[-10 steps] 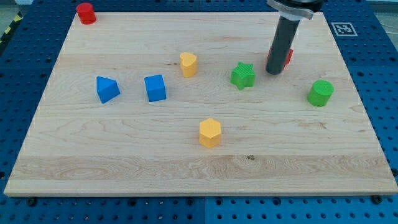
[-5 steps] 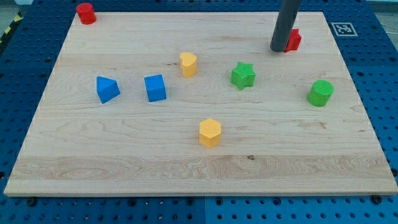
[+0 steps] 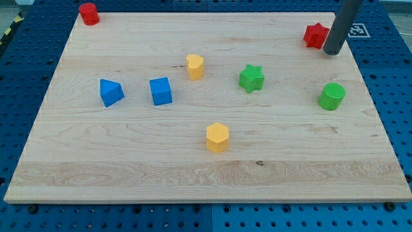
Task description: Push the red star vertically above to the green star
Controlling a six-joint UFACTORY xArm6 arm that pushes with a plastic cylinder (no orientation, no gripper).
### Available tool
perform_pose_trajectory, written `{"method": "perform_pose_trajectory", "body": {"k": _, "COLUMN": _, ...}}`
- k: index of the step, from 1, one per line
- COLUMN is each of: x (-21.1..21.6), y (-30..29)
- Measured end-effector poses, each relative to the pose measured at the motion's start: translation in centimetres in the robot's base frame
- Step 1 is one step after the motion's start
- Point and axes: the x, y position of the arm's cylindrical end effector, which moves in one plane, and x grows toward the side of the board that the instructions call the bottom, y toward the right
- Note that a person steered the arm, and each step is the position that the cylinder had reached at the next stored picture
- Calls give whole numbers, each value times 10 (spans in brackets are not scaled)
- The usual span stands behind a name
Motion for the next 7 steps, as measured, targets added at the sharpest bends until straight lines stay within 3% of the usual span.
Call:
{"method": "perform_pose_trajectory", "body": {"k": 3, "x": -51, "y": 3}}
{"method": "perform_pose_trajectory", "body": {"k": 7, "x": -53, "y": -4}}
